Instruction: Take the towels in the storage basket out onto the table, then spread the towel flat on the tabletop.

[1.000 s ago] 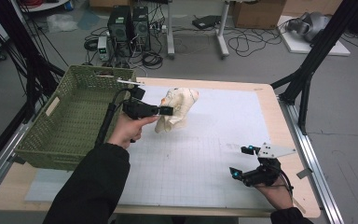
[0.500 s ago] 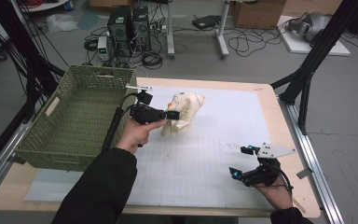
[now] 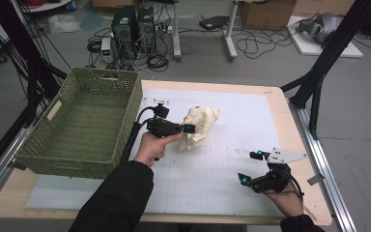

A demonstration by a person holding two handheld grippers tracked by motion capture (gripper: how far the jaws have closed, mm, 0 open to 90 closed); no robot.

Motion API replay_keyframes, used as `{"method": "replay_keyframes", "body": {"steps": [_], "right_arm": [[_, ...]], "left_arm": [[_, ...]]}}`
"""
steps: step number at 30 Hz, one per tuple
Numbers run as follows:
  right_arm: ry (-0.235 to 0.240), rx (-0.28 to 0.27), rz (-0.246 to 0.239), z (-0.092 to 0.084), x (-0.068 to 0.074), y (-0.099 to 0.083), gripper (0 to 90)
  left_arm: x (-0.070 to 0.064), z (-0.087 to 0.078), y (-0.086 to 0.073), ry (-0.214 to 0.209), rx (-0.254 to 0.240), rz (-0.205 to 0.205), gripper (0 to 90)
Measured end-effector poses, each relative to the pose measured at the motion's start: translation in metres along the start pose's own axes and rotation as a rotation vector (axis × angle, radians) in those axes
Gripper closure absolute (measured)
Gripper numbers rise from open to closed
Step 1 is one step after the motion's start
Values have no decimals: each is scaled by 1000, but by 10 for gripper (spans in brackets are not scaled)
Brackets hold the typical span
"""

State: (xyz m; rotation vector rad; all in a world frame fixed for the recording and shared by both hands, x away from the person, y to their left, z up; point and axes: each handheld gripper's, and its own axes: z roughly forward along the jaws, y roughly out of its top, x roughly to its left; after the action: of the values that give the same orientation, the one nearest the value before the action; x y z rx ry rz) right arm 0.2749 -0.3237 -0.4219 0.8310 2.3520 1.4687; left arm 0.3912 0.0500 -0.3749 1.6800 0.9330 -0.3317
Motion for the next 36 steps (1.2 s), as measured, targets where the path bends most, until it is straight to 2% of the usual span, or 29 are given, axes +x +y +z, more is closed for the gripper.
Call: {"method": "replay_keyframes", "body": {"steps": [3, 5, 10, 18, 21, 25, 28, 31, 33, 36], "right_arm": [[3, -5, 1, 0, 0, 0, 40], [3, -15, 10, 0, 0, 1, 40], [4, -15, 22, 1, -2, 1, 40], [3, -16, 14, 2, -2, 1, 40], [5, -17, 17, 2, -2, 1, 40], [8, -7, 22, 4, -1, 2, 40], [9, -1, 21, 6, 0, 2, 40], [7, 8, 19, 8, -1, 3, 42], [5, 27, 26, 13, -2, 3, 50], [7, 37, 28, 17, -3, 5, 55]], "left_arm": [[-1, 5, -1, -11, -6, -3, 787], [-2, 10, -3, 0, 1, 5, 784], [0, 21, -6, -5, 4, -8, 783], [9, 36, -10, 28, 13, -19, 760], [11, 39, -10, 55, 9, -18, 690], [11, 40, -11, 72, 30, 9, 560], [11, 39, -11, 93, 35, 20, 519], [9, 37, -11, 118, 47, 49, 494], [8, 34, -10, 117, 45, 68, 458], [7, 31, -9, 107, 26, 71, 455]]}}
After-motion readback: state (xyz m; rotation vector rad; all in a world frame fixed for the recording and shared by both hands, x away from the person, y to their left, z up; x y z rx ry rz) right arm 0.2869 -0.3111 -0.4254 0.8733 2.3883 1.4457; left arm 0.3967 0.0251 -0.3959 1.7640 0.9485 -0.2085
